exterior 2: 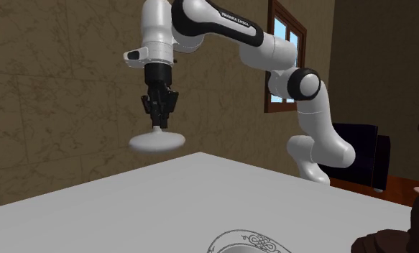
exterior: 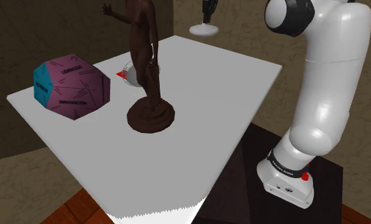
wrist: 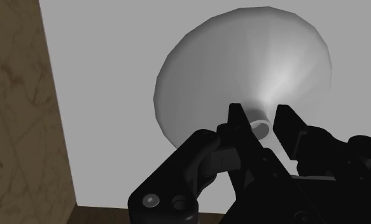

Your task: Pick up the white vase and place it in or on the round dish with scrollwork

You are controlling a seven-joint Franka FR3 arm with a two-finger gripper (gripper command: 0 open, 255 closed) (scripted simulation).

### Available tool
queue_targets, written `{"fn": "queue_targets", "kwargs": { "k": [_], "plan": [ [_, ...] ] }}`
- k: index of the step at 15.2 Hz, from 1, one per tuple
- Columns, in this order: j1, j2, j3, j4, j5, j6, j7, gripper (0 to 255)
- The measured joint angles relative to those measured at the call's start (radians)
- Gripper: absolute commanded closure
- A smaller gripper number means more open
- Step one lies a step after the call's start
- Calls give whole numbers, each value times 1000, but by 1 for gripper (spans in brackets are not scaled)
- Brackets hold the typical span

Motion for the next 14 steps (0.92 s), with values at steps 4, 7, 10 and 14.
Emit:
{"fn": "queue_targets", "kwargs": {
  "k": [4, 7, 10, 14],
  "plan": [
    [79, -41, 22, -51, -26, 27, 87, 255],
    [142, -85, 42, -93, -50, 39, 159, 255],
    [185, -83, 63, -80, -57, 38, 223, 255],
    [249, -86, 93, -71, -69, 41, 316, 255]
  ]
}}
